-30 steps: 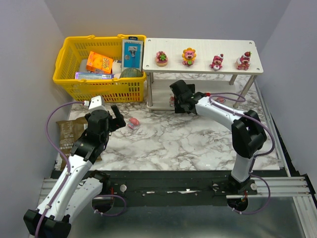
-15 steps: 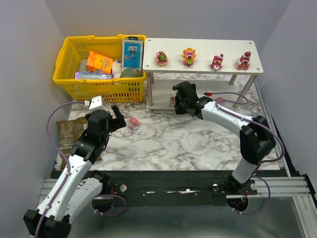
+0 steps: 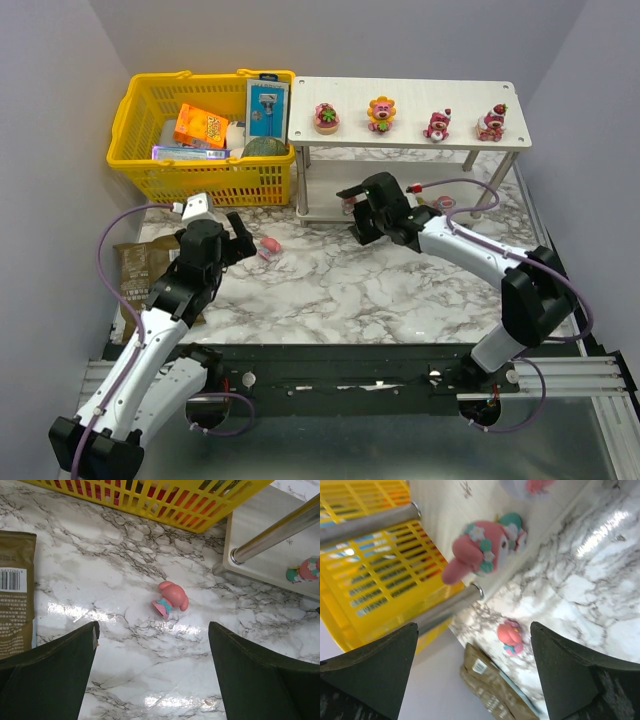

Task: Place and organize the plastic toys onto the shelf

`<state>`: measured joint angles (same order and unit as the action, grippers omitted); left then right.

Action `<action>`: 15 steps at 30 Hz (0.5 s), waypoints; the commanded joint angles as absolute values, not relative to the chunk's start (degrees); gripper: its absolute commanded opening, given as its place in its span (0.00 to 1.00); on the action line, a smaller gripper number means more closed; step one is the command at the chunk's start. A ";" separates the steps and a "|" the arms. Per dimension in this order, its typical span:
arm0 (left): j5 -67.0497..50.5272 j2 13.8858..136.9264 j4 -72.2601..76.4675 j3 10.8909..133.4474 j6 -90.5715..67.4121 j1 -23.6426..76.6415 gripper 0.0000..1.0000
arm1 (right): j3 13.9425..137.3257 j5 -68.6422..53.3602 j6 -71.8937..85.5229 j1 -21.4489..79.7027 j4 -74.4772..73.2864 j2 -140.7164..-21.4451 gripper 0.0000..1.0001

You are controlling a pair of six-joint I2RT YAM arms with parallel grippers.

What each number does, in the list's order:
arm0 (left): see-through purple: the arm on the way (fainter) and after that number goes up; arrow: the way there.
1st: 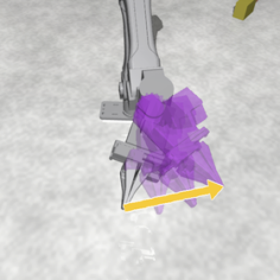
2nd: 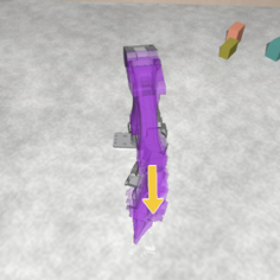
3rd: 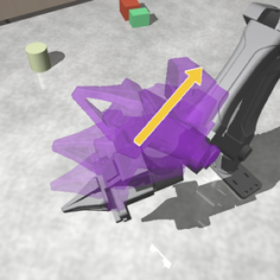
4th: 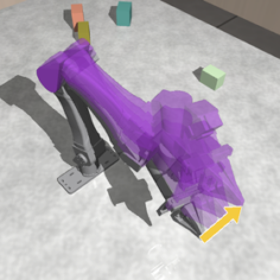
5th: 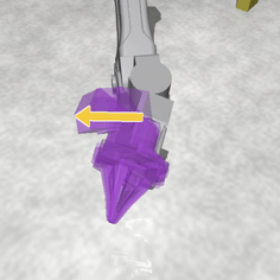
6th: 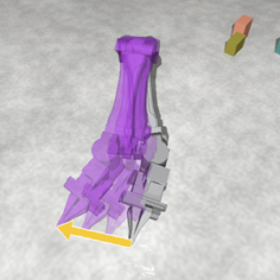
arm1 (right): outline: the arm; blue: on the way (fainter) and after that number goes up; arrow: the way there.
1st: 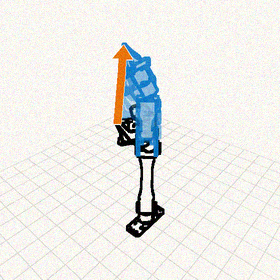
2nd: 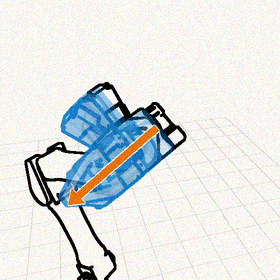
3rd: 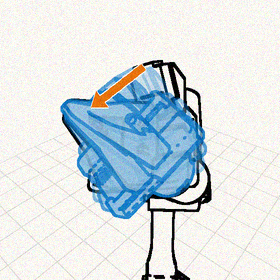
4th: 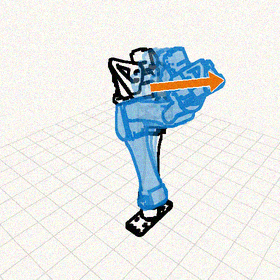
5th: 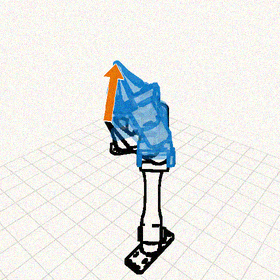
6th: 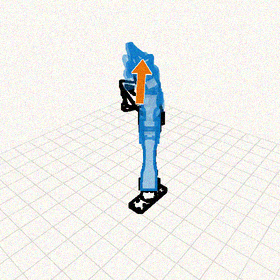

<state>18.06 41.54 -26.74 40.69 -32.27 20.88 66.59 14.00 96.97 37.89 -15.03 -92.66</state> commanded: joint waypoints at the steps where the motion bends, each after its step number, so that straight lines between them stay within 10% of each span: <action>1: 15.82 44.99 -29.44 42.89 -36.46 21.18 0.99 | 63.72 8.70 92.73 40.77 -14.06 -89.47 1.00; 15: 4.14 68.10 -27.60 46.50 -40.96 20.31 0.88 | 61.97 2.64 91.76 48.08 -12.83 -91.23 0.99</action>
<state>8.84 64.18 -29.80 44.64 -40.16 20.86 62.94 4.67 92.84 48.16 -13.56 -91.09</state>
